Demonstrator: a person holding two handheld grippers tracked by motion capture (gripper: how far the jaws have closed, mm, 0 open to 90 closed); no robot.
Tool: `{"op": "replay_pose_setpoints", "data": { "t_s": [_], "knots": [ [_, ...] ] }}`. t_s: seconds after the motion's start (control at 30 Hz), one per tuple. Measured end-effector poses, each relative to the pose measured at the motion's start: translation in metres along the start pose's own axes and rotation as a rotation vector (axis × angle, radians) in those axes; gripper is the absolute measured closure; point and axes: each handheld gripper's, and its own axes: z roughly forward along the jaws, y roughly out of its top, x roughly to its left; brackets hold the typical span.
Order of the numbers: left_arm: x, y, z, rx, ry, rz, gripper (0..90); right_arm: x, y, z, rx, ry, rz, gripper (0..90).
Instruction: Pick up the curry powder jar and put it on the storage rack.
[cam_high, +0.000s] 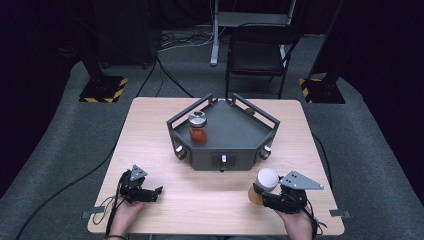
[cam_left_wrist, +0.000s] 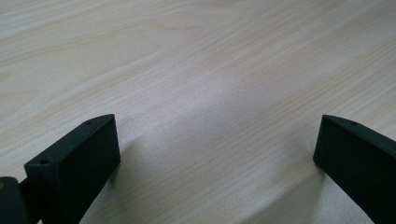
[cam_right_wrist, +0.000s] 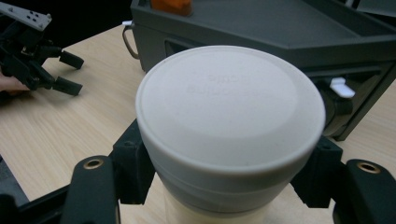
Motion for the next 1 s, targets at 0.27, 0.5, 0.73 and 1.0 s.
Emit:
{"op": "replay_pose_setpoints", "data": {
  "t_s": [0.27,0.5,0.73,1.0],
  "knots": [
    [0.0,0.0,0.0,0.0,0.0,0.0,0.1,-0.003,0.013,-0.006,-0.017,-0.01,-0.006,33.4],
    [0.0,0.0,0.0,0.0,0.001,-0.001,0.1,-0.004,0.028,-0.01,-0.034,-0.013,-0.019,33.4],
    [0.0,0.0,0.0,0.0,0.001,-0.001,0.1,-0.005,0.044,-0.01,-0.033,-0.027,-0.021,33.4],
    [0.0,0.0,0.0,0.0,0.001,-0.001,0.1,-0.007,0.063,-0.006,-0.038,-0.039,-0.038,33.4]
  ]
}}
